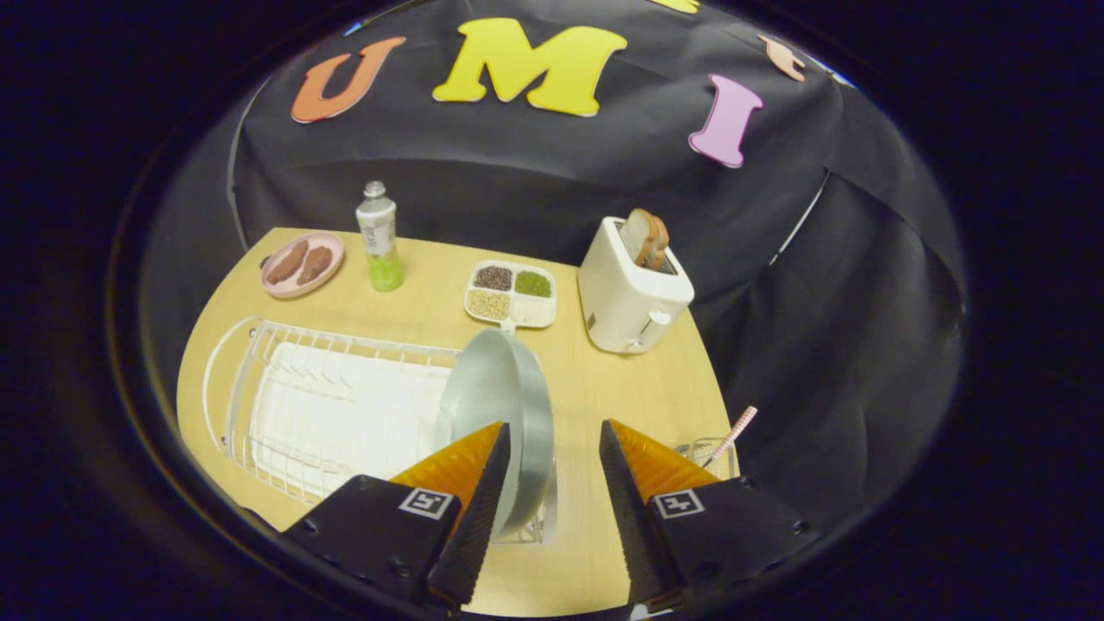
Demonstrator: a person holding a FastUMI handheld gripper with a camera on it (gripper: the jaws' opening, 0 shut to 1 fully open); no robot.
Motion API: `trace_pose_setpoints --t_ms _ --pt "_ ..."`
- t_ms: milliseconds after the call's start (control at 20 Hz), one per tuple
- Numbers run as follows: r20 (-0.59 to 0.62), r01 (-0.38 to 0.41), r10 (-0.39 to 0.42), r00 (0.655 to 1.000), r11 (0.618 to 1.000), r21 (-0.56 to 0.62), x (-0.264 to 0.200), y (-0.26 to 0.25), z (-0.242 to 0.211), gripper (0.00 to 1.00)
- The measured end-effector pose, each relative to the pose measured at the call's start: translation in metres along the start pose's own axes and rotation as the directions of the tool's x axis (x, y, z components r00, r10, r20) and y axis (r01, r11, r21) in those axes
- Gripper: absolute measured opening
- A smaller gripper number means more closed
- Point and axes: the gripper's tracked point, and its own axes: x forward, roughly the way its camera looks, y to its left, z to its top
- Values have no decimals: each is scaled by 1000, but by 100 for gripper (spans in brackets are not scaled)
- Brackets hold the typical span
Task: Take the plate from the dish rack, then take the spoon from the basket and place it into the plate.
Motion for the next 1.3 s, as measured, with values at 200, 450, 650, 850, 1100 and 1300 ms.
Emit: trace_pose_setpoints --t_ms 200,450,650,850,1100,1300 --pt "-103 -26 23 994 999 -26 14 12 7 38" --pt "-213 -23 10 977 998 -59 20 21 0 25" --pt "-170 73 -88 981 993 -92 4 28 1 19" --pt "-77 181 -193 978 973 -146 -10 41 3 19" --pt "-40 247 -252 967 964 -103 -18 50 -2 19" --pt "-14 286 -286 958 958 -8 -23 36 -3 19"
